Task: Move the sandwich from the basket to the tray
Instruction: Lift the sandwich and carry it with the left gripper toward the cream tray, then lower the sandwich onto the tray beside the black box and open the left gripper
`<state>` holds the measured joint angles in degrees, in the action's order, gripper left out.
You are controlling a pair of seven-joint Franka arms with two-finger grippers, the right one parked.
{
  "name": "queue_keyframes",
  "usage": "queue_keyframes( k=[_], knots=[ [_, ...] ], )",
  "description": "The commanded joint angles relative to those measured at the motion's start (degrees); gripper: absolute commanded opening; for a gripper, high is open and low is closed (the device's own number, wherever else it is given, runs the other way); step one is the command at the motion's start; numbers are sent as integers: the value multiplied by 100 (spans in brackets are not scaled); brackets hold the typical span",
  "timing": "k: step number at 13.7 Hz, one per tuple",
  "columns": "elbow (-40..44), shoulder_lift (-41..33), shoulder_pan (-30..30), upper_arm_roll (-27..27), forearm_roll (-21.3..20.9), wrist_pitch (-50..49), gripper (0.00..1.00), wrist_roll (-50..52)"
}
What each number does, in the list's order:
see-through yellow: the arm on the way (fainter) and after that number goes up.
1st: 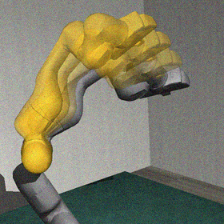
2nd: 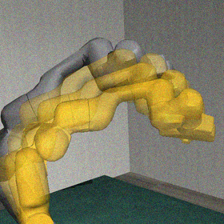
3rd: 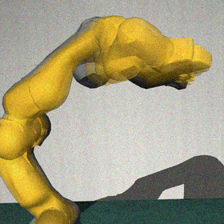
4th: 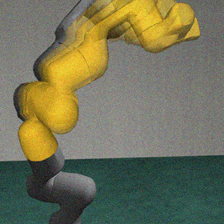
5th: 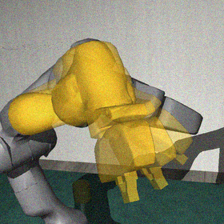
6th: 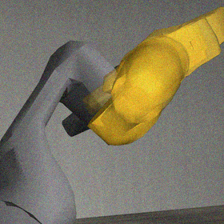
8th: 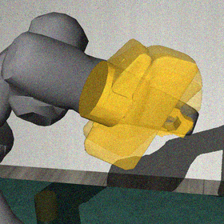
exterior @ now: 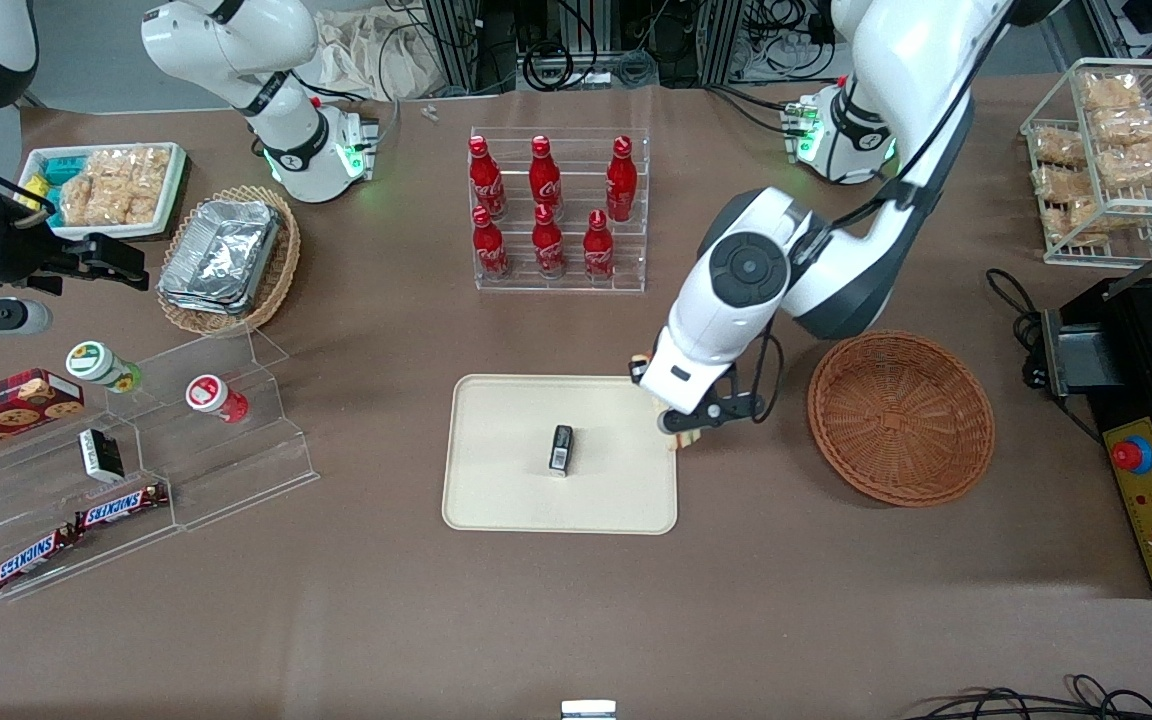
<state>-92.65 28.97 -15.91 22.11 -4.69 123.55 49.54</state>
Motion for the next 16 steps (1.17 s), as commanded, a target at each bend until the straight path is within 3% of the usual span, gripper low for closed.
queue_keyframes(
  k=[1, 4, 6, 8, 9, 11, 12, 14, 15, 16],
  knots=[
    [282, 643, -78, -5, -217, 562, 0, -22],
    [273, 952, -253, -14, -304, 1118, 0, -480],
    [273, 1092, -281, -14, -733, 1119, 0, -437],
    [273, 1172, -281, -23, -885, 1127, 8, -384],
    [256, 1181, -272, -23, -885, 1127, 19, -384],
    [247, 1259, -263, -40, -902, 1127, 28, -392],
    [247, 1295, -272, -49, -955, 1127, 42, -392],
    [291, 1522, -281, -49, -1313, 1136, 87, -401],
    [334, 1637, -298, -49, -1611, 1136, 99, -375],
    [378, 1673, -359, -49, -1762, 1136, 99, -357]
  ],
)
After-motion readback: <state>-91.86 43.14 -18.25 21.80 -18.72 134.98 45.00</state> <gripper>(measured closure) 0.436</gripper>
